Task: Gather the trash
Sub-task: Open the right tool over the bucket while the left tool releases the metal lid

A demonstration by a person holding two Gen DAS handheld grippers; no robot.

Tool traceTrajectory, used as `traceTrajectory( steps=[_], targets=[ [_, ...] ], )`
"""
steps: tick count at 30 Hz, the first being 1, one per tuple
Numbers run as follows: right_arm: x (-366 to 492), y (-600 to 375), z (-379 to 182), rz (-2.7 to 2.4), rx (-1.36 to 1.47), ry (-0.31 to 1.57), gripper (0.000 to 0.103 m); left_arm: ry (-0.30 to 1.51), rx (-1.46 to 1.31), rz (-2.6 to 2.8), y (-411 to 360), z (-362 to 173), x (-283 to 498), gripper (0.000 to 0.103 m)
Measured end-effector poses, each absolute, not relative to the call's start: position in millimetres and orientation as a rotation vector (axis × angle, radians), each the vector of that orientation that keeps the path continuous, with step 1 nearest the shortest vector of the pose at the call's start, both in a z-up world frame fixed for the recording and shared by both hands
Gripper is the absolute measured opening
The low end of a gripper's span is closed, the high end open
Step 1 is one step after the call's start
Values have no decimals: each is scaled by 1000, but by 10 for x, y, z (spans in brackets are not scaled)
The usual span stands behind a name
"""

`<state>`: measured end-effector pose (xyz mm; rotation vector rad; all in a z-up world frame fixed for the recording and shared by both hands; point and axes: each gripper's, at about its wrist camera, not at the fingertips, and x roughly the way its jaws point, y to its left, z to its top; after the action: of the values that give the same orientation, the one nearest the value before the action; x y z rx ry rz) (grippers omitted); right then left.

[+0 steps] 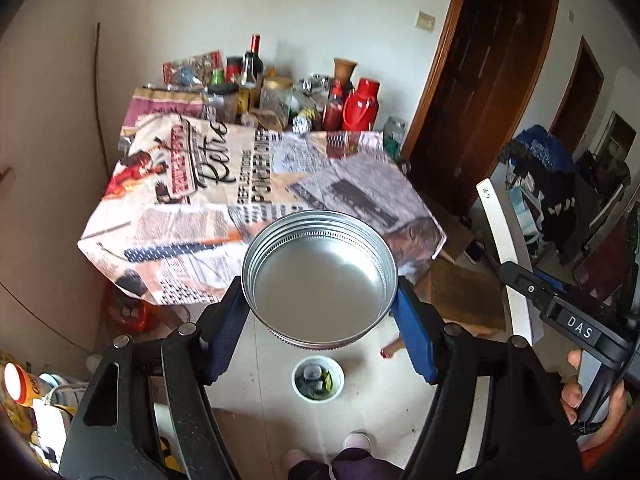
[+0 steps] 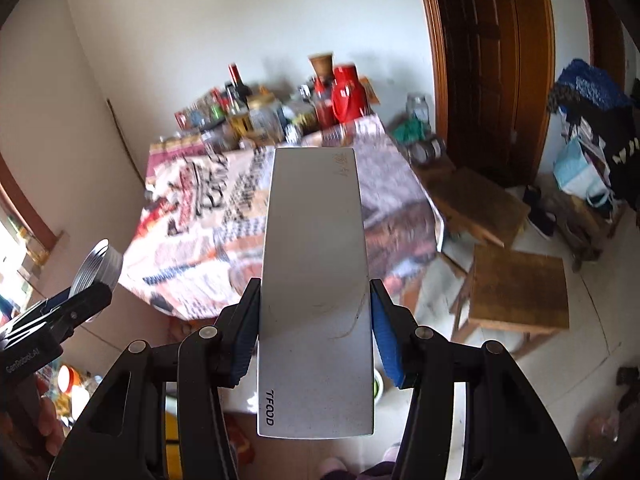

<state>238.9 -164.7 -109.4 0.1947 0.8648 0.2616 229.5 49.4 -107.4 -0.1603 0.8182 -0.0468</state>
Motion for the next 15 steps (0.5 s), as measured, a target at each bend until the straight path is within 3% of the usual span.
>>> traceTrajectory(
  steps=[7,15],
  targets=[
    [2462,-1775,-1731,294,149,998,48,960,-200,-46,258,-1818,2519,70],
    [2610,-1802,-2733,350,96,1157,48,1111,-266,-9,60,-3020,2771,70]
  ],
)
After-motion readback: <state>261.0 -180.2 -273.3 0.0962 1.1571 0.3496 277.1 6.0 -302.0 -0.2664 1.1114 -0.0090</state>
